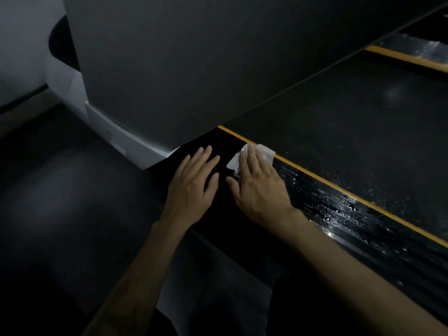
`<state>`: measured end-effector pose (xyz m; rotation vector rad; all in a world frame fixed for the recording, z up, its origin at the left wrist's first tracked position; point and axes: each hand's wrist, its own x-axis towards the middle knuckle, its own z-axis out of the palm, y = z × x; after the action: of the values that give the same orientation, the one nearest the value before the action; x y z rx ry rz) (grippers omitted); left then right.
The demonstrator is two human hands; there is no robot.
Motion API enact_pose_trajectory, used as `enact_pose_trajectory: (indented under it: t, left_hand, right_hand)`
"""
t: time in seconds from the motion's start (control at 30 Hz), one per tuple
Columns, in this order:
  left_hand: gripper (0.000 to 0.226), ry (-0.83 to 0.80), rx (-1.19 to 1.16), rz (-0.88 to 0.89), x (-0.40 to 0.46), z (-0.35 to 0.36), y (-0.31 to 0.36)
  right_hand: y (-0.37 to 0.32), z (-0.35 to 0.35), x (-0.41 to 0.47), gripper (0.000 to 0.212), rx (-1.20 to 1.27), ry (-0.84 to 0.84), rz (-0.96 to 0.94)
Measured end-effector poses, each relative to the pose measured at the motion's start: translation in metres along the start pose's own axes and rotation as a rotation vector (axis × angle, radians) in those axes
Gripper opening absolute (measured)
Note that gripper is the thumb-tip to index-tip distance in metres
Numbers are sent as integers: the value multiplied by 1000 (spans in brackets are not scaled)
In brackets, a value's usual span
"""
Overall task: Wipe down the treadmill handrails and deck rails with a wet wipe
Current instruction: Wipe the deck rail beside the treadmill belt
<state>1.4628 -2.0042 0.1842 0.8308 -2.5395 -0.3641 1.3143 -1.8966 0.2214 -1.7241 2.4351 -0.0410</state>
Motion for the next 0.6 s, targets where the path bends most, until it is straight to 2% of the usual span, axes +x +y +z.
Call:
enact_pose_trajectory:
  t: [0.07, 0.2, 0.3, 0.43, 0.6]
  left_hand:
    - [48, -45, 2, -4, 8, -2, -2]
    - [43, -97, -14, 26, 30, -8, -4]
    - [42, -83, -6, 29, 37, -6, -3]
    - [52, -96, 9, 45, 42, -4, -1]
    - [55, -154, 25, 124, 48, -6, -7]
  right_hand:
    - [-7, 8, -10, 80, -18, -2, 0]
    - [2, 0, 4, 72, 32, 5, -88]
    - [7, -8, 11, 72, 17, -32, -32]
    - [-16, -2, -12, 77, -3, -37, 68]
    - [-9, -9, 0, 68, 55, -47, -14]
